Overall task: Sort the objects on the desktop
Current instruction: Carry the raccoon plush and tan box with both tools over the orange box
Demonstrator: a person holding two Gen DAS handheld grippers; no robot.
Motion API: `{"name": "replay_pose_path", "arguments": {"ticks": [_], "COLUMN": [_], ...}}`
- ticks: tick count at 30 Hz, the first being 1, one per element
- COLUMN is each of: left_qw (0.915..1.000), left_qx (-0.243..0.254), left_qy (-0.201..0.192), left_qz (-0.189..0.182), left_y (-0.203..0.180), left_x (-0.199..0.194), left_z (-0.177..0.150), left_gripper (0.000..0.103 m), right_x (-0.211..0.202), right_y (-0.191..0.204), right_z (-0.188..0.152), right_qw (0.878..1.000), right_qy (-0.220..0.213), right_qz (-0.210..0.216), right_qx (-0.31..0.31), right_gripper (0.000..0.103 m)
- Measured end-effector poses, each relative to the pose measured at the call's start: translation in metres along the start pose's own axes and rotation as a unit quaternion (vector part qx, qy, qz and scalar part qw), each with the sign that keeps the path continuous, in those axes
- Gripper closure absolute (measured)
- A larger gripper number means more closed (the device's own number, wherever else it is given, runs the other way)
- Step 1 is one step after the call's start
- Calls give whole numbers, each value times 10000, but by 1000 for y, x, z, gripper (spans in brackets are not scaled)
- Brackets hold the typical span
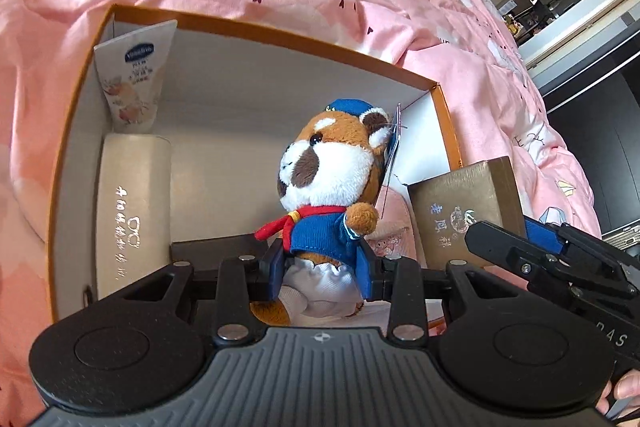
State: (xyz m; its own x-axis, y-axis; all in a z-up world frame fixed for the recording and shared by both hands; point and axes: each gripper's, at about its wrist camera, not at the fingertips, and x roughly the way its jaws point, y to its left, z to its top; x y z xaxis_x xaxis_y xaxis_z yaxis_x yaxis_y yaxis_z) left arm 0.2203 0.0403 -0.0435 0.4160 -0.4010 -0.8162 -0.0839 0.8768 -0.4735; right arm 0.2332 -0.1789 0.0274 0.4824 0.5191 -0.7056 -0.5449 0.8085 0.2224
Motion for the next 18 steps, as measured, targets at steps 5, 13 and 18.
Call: {"name": "replay_pose_path", "arguments": {"ticks": [5,13,18], "left_qw": [9984,9926,9925], "left_qx": [-369,-827,-753], "left_qy": [405,873,957], "left_qz": [-134,-141,-125], "left_y": [2,11,13], "left_x": [23,50,51], "left_z": [0,-3,-3], "left_gripper": [62,60,50], "right_x": [9,20,23], "right_y": [-7,-14,-16], "right_z": [-1,-3,-4], "right_qw": [9999,9997,9995], "right_qy": [87,230,282], "right_qz": [-38,-22,-47], "right_qx": [58,110,131], "right_gripper": [54,54,54]}}
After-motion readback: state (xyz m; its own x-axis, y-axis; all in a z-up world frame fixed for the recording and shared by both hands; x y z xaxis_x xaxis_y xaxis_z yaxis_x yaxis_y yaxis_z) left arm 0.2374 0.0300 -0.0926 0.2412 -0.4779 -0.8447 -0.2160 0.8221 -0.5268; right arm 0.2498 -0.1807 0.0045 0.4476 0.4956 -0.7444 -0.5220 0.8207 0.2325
